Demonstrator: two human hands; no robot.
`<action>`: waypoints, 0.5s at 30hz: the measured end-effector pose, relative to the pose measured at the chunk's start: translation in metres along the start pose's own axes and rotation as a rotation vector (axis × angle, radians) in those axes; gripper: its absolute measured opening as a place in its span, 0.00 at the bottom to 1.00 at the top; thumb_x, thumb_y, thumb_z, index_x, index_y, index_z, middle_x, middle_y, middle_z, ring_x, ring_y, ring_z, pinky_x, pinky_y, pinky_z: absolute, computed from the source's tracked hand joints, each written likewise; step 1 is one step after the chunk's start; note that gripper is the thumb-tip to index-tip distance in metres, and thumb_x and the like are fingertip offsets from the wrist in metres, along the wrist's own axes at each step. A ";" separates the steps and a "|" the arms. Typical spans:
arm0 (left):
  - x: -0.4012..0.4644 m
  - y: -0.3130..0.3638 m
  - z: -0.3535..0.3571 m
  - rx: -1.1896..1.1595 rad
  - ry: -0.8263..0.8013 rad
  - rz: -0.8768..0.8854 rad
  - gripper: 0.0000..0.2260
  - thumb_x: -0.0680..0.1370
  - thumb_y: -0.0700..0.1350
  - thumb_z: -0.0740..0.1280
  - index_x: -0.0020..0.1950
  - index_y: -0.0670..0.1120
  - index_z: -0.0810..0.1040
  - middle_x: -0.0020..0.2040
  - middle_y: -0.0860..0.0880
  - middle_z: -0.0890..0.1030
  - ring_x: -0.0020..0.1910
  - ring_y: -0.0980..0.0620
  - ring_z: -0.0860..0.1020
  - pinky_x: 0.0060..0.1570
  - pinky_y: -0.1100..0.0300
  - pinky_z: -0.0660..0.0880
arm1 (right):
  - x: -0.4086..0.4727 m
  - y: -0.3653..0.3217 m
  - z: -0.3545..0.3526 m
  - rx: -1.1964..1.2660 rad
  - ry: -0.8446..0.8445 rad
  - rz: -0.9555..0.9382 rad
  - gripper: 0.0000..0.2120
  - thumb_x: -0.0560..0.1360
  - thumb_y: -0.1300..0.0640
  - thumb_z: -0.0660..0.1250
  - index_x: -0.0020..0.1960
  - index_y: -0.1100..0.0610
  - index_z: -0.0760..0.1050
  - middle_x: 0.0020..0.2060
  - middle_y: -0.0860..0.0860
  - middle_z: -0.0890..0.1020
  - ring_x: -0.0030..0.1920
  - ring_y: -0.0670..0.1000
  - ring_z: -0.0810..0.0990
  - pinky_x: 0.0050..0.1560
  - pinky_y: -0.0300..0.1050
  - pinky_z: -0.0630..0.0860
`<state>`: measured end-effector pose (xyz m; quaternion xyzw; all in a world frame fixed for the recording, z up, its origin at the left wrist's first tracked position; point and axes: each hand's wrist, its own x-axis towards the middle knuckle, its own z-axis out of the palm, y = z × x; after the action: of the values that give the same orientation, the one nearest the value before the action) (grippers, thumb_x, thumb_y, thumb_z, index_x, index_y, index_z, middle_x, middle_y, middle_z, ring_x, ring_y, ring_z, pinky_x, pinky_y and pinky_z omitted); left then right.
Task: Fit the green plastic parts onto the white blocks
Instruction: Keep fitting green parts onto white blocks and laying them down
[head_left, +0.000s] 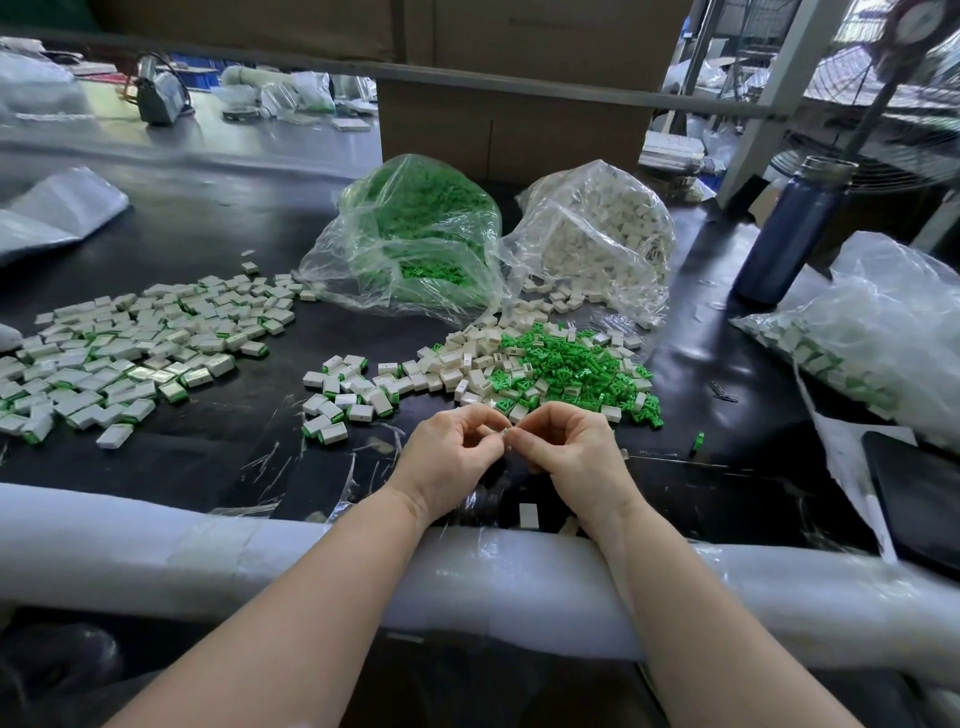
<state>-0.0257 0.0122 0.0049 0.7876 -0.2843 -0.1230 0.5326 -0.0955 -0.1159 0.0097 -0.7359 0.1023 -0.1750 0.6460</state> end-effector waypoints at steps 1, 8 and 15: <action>0.000 0.000 0.000 0.010 -0.001 -0.005 0.05 0.74 0.42 0.67 0.43 0.52 0.80 0.33 0.54 0.79 0.34 0.55 0.75 0.43 0.58 0.75 | 0.000 0.000 0.000 -0.007 -0.012 -0.008 0.06 0.70 0.66 0.72 0.36 0.60 0.77 0.28 0.51 0.79 0.27 0.44 0.75 0.29 0.35 0.73; 0.000 0.005 -0.002 -0.110 -0.017 -0.014 0.06 0.75 0.37 0.65 0.43 0.46 0.79 0.37 0.46 0.77 0.37 0.51 0.73 0.45 0.54 0.74 | 0.001 0.001 0.001 0.040 -0.014 0.017 0.03 0.75 0.61 0.67 0.42 0.57 0.77 0.33 0.49 0.81 0.35 0.46 0.79 0.31 0.34 0.73; 0.000 0.009 -0.001 -0.096 -0.056 0.056 0.03 0.76 0.38 0.67 0.47 0.46 0.78 0.54 0.47 0.70 0.45 0.55 0.73 0.47 0.73 0.71 | 0.002 0.001 0.002 -0.072 -0.147 0.050 0.12 0.79 0.55 0.59 0.46 0.58 0.80 0.35 0.51 0.81 0.36 0.45 0.79 0.35 0.33 0.74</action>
<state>-0.0280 0.0111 0.0135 0.7491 -0.3149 -0.1435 0.5648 -0.0931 -0.1143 0.0091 -0.7666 0.0793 -0.1005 0.6292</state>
